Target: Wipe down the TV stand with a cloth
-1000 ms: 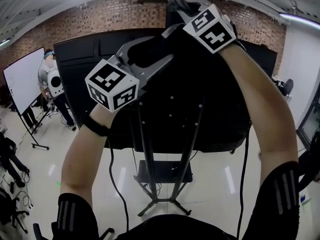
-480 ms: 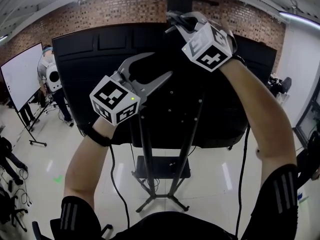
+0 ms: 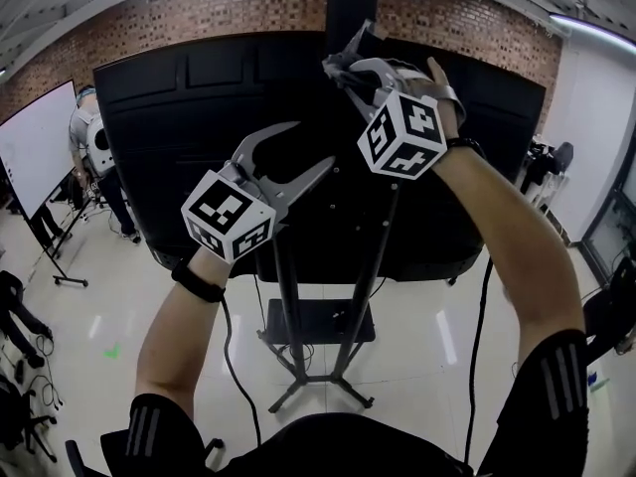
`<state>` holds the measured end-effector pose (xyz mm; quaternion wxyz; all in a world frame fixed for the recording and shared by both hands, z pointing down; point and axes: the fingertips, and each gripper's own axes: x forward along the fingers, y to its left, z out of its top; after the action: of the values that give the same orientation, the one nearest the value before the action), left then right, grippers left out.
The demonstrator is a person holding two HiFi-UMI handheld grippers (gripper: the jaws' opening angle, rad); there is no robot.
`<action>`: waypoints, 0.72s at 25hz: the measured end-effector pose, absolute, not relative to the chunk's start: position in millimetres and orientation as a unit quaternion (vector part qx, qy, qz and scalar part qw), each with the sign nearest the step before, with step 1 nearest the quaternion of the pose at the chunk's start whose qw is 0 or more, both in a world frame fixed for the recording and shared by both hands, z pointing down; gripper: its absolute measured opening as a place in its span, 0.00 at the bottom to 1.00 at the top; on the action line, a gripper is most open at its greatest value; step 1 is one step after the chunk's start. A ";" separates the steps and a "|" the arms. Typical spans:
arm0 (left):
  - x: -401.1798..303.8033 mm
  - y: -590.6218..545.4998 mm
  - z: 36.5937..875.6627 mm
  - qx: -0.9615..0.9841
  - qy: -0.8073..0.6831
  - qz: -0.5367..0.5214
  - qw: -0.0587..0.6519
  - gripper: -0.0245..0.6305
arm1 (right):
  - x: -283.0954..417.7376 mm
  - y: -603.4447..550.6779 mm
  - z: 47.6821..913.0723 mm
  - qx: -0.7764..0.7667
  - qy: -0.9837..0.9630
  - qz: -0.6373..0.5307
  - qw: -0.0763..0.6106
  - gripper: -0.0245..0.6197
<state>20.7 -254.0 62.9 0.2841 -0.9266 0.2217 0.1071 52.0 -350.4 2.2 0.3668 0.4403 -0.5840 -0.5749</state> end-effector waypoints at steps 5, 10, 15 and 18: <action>21.8 -255.2 87.0 -0.930 0.224 0.098 0.273 0.44 | 50.7 -352.1 39.8 0.422 -0.561 -0.587 0.404 0.08; 18.1 -259.2 110.2 -0.935 0.233 0.096 0.251 0.44 | 47.6 -354.5 68.2 0.414 -0.556 -0.579 0.429 0.08; 10.0 -264.2 132.1 -0.934 0.254 0.091 0.235 0.44 | 44.5 -355.6 90.3 0.415 -0.553 -0.566 0.449 0.08; 8.2 -266.9 148.9 -0.935 0.261 0.086 0.225 0.44 | 44.0 -355.6 108.9 0.405 -0.550 -0.563 0.465 0.08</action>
<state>8.2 -266.9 148.9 0.2252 -0.9347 0.2613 0.0860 44.0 -355.6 108.9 0.4652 0.4055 -0.5498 -0.5629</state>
